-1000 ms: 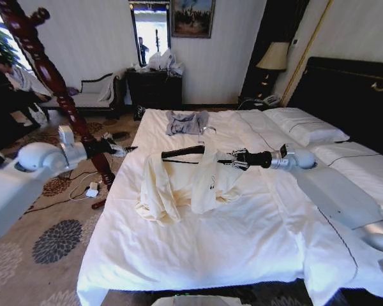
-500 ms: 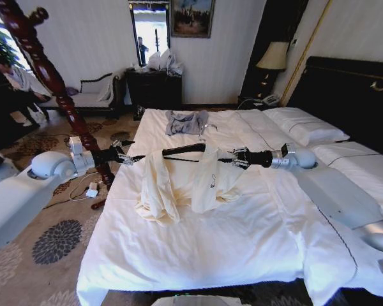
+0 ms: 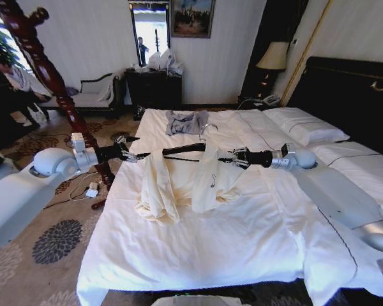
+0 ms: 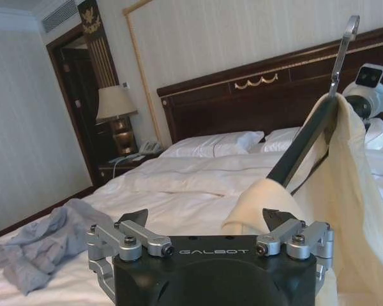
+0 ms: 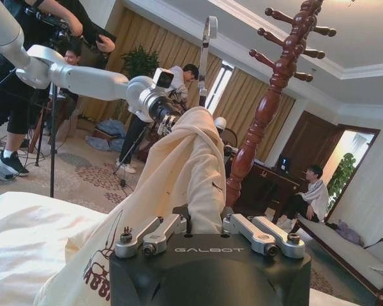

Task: Pick up the clothes from the bed and hang them on the clothes hanger.

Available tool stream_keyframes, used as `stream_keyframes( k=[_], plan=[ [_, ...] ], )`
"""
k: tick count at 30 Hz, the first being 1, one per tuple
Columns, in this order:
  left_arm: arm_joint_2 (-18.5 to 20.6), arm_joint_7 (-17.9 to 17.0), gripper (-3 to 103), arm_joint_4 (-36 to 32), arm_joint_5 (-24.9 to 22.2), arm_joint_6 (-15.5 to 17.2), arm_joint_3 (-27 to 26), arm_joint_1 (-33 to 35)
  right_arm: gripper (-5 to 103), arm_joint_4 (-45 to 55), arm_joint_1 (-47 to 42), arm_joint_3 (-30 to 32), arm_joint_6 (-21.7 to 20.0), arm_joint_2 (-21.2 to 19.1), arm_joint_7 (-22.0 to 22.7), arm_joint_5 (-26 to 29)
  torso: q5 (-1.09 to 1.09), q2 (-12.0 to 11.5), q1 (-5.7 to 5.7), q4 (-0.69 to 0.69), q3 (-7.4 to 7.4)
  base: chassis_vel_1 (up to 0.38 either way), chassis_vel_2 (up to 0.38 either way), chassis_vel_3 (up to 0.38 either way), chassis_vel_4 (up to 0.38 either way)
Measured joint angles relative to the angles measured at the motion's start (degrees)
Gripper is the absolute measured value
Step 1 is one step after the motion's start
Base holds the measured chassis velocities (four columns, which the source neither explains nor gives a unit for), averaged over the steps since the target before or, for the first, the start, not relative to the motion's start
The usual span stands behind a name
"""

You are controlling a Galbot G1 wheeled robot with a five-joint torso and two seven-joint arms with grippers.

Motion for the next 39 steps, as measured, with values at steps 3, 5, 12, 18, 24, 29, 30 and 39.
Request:
stream_keyframes(
  k=[3, 5, 12, 18, 24, 29, 30, 39],
  plan=[
    [-0.8, -0.6, 100, 0.3, 0.1, 0.2, 1.3, -1.2, 19, 0.2, -0.1, -0.1, -0.1, 0.5, 0.2, -0.2, 0.01, 0.0, 0.00, -0.01, 0.00, 0.000, 0.000, 0.000, 0.000],
    [-1.2, -1.2, 100, 0.7, 0.7, 0.4, 2.3, -1.6, 19, 0.3, 0.0, -0.5, -0.2, 1.2, 0.5, -0.3, 0.01, 0.0, 0.00, -0.02, 0.00, 0.000, 0.000, 0.000, 0.000],
    [-1.6, -2.0, 100, 0.8, 0.8, 1.0, 2.7, -2.6, 19, 0.3, 0.6, -1.1, -0.2, 2.1, 0.6, -0.5, 0.01, 0.0, 0.00, 0.00, 0.00, 0.000, 0.000, 0.000, 0.000],
    [-2.5, -2.3, 100, 0.5, 0.3, 1.4, 2.9, -3.5, 18, 0.4, 1.1, -1.5, -0.2, 3.0, 0.5, -0.5, 0.01, 0.0, 0.00, 0.00, 0.00, 0.000, 0.000, 0.000, 0.000],
    [-3.4, -2.4, 100, 0.3, -0.5, 1.5, 3.3, -4.3, 17, 0.8, 1.3, -1.9, -0.3, 4.0, 0.4, -0.8, 0.02, 0.0, 0.01, 0.00, 0.00, 0.000, 0.000, 0.000, 0.000],
    [-2.7, -2.4, 100, -1.2, -1.4, 1.6, 2.9, -4.2, 17, 0.7, 1.2, -2.0, -0.4, 4.2, 0.4, -1.2, 0.01, 0.0, 0.00, 0.01, 0.00, 0.000, 0.000, 0.000, 0.000],
    [-2.7, -2.4, 100, -1.2, -1.4, 1.6, 2.9, -4.2, 17, 0.7, 1.2, -2.0, -0.4, 4.2, 0.4, -1.2, 0.01, 0.0, 0.00, 0.01, 0.00, 0.000, 0.000, 0.000, 0.000],
    [-4.5, -3.1, 100, -1.6, -1.1, 1.8, 4.3, -5.5, 17, 0.8, 2.7, -2.7, -1.1, 4.8, 0.5, -1.0, -0.01, 0.0, 0.00, 0.00, 0.00, 0.000, 0.000, 0.000, 0.000]
  ],
)
